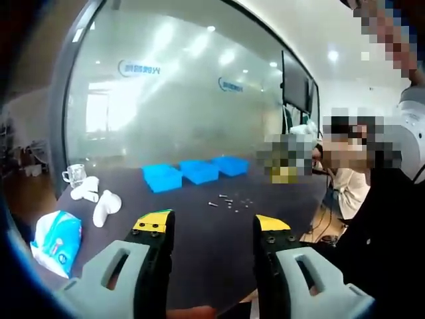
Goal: Sort the screws, nuts, and washers into the corresponding bins
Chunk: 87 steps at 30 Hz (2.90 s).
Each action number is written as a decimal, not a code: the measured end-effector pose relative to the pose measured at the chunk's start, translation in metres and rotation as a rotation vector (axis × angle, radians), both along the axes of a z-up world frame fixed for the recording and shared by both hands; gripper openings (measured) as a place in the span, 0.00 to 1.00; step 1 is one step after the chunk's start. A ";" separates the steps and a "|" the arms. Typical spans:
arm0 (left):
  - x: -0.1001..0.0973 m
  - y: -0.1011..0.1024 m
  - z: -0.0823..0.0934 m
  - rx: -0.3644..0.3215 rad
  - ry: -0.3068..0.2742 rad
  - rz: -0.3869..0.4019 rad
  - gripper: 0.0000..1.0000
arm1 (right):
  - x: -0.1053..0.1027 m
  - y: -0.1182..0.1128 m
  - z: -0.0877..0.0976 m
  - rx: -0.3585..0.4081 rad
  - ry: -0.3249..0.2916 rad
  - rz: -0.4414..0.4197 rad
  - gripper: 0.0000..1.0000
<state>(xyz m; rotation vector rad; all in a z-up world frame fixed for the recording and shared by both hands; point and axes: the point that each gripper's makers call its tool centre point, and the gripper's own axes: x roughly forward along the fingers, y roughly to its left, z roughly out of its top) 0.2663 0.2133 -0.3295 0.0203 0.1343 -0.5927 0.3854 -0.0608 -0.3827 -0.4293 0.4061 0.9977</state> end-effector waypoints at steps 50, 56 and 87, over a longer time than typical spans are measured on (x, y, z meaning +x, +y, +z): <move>-0.004 0.005 -0.009 0.006 0.036 0.011 0.47 | 0.092 0.056 -0.054 -0.314 0.115 0.098 0.26; -0.006 0.004 -0.012 0.018 0.045 0.010 0.47 | 0.098 0.060 -0.061 -0.339 0.147 0.092 0.22; -0.010 0.010 -0.025 -0.022 0.065 0.038 0.47 | 0.102 0.069 -0.086 -0.429 0.240 0.124 0.10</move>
